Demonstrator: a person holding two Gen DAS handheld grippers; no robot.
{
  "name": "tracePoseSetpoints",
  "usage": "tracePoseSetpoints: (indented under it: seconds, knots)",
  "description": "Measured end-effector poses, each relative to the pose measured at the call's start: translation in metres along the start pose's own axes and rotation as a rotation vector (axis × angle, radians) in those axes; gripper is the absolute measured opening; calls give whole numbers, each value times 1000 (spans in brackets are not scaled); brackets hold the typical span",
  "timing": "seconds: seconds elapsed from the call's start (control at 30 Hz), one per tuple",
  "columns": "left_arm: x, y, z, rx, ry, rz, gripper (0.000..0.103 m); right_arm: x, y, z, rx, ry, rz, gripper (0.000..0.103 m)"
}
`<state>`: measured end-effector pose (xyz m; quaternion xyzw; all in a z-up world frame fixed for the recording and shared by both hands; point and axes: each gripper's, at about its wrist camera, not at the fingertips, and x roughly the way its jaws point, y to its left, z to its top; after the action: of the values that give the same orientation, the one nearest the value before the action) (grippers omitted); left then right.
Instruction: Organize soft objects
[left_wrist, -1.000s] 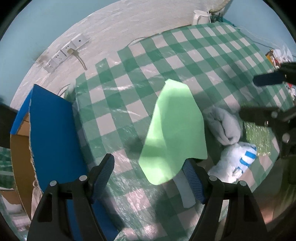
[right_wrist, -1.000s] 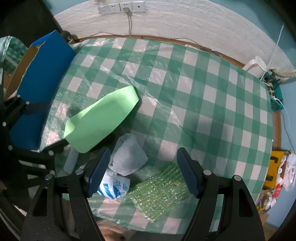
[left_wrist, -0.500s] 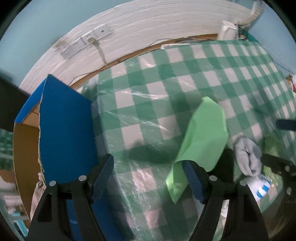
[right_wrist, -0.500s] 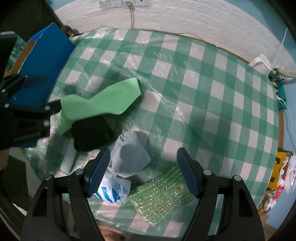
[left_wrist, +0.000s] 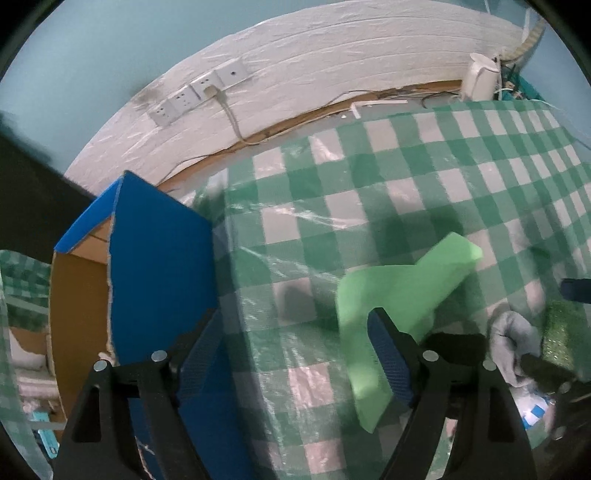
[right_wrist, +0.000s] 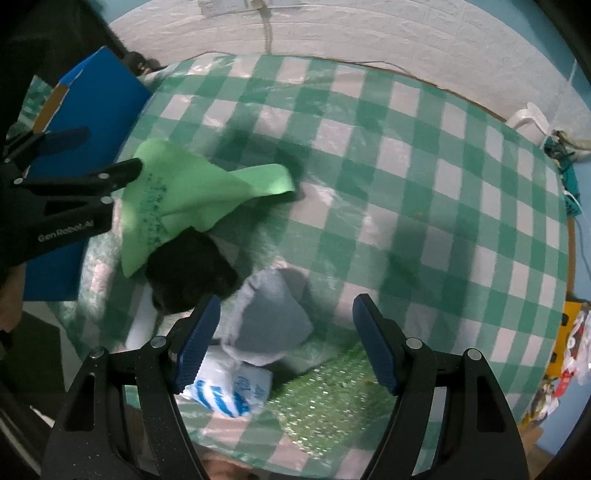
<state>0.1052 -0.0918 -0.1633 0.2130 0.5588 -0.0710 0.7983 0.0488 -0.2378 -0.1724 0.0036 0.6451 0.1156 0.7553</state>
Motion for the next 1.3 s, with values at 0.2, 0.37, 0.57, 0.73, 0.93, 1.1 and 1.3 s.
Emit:
tracePoseSetpoints:
  seconds: [0.2, 0.37, 0.57, 0.73, 0.93, 1.1, 1.3]
  knots:
    - [3, -11, -3, 45, 4, -27, 82, 17, 14, 2, -45, 35, -1, 75]
    - [8, -20, -1, 70, 16, -68, 82, 34, 19, 4, -67, 65, -35, 74]
    - [15, -34, 8, 101, 22, -89, 82, 46, 17, 3, -92, 84, -28, 31]
    - [23, -48, 13, 121, 46, -144, 86, 38, 3, 9, -74, 70, -8, 27]
    - [41, -59, 12, 150, 98, -146, 87, 34, -16, 12, -22, 48, 1, 27]
    - [45, -63, 10, 163, 122, -177, 87, 36, -23, 16, -6, 49, 5, 27]
    - [47, -61, 6, 173, 140, -211, 82, 34, -28, 27, -7, 38, 13, 27]
